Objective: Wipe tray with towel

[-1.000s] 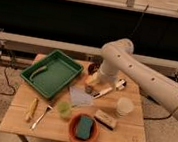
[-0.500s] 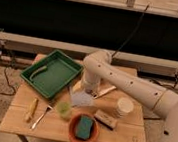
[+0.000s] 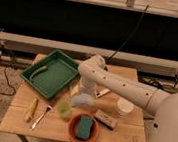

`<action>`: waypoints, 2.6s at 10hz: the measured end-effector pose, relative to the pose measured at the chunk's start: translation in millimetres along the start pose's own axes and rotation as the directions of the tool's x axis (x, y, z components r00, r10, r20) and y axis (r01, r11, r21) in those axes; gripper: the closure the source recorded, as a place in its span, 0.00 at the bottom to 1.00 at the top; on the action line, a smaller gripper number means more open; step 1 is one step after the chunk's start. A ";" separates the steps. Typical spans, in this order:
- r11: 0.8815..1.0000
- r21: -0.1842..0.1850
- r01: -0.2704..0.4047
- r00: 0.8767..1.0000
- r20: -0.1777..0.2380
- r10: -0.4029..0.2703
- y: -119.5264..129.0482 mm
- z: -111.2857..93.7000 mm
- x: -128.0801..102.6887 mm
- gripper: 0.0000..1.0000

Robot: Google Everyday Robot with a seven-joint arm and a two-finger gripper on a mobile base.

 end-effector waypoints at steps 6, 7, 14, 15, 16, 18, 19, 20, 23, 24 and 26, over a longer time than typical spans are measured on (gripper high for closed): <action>0.998 -0.051 -0.026 1.000 0.002 0.026 0.7 21.9 19.7 0.20; 0.998 -0.062 -0.031 0.999 0.011 0.031 0.2 30.2 21.2 0.20; 0.995 -0.091 -0.047 0.998 0.037 0.051 -2.6 53.2 26.1 0.31; 0.995 -0.094 -0.045 0.998 0.039 0.049 -3.9 54.4 25.0 0.42; 0.994 -0.097 -0.044 0.998 0.040 0.048 -4.3 54.6 23.9 0.50; 0.994 -0.103 -0.041 0.998 0.040 0.045 -4.7 53.1 21.3 0.71; 0.994 -0.103 -0.040 0.998 0.042 0.045 -5.6 52.4 19.8 0.77; 0.993 -0.113 -0.036 0.998 0.038 0.040 -4.0 48.1 19.7 0.80; 0.994 -0.108 -0.023 0.999 0.030 0.027 -12.5 14.6 21.0 0.80; 0.995 -0.099 -0.010 1.000 0.024 0.013 -20.9 -4.7 22.7 0.80; 0.997 -0.076 0.011 1.000 0.012 -0.010 -34.3 -37.3 26.6 0.80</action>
